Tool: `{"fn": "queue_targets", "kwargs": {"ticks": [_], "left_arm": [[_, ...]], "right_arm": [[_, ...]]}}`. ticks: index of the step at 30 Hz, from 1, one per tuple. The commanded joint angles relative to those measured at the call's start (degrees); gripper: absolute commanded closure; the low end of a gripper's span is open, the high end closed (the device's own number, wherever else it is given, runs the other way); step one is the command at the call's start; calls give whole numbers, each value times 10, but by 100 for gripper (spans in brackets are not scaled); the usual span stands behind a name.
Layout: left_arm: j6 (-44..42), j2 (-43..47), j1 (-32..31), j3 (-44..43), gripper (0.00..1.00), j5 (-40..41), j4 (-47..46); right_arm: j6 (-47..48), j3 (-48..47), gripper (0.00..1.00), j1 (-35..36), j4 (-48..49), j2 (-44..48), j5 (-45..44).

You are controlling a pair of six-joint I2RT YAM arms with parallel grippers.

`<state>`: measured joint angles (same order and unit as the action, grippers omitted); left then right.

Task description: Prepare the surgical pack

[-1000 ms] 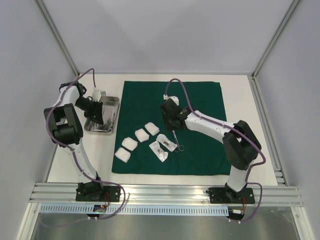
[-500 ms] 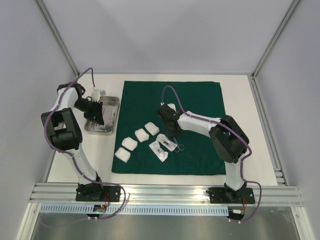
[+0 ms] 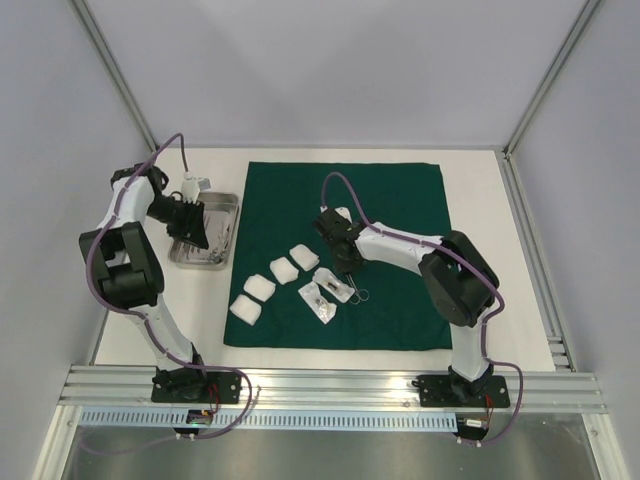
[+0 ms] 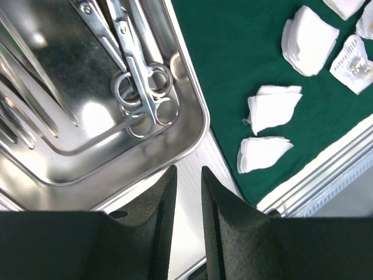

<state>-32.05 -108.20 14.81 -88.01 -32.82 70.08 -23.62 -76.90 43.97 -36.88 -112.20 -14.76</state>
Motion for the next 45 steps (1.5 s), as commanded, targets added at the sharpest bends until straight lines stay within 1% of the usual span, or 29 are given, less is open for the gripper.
{"fn": "queue_targets", "kwargs": {"ticks": [1, 4, 9, 14, 18, 22, 24, 25, 26, 28, 29, 30, 35, 42, 45], "left_arm": [[1, 44, 2, 21, 69, -25, 1], [7, 69, 1, 53, 69, -30, -13], [12, 112, -5, 106, 69, -51, -28], [23, 140, -8, 143, 69, -49, -44], [23, 150, -8, 149, 69, -48, -44], [21, 157, -8, 155, 69, -49, -43], [21, 157, -8, 156, 69, -49, -43], [23, 157, -8, 157, 69, -51, -42], [23, 157, -8, 157, 69, -51, -42], [23, 159, -8, 157, 69, -52, -42], [22, 159, -8, 157, 69, -51, -42], [23, 160, -8, 157, 69, -51, -41], [22, 160, -8, 155, 69, -52, -40], [20, 160, -8, 156, 69, -52, -38], [18, 160, -8, 156, 69, -52, -37]], "right_arm": [[37, -10, 75, -1, -24, 31, -25], [41, -10, 73, -2, -21, 35, -13], [42, -15, 72, -2, -25, 13, -11], [45, -11, 70, -4, -23, 0, -2], [45, 11, 68, -16, 3, -6, 43], [33, 52, 68, -41, 51, -10, 113], [29, 60, 73, -50, 60, -14, 120], [30, 64, 85, -51, 58, -17, 112], [30, 64, 85, -51, 58, -17, 112], [33, 63, 91, -51, 57, -14, 108], [34, 62, 96, -51, 57, -14, 107], [34, 61, 99, -51, 56, -11, 105], [33, 60, 99, -51, 57, 15, 85], [25, 83, 99, -51, 84, 73, 44], [30, 90, 100, -51, 87, 84, 33]]}}
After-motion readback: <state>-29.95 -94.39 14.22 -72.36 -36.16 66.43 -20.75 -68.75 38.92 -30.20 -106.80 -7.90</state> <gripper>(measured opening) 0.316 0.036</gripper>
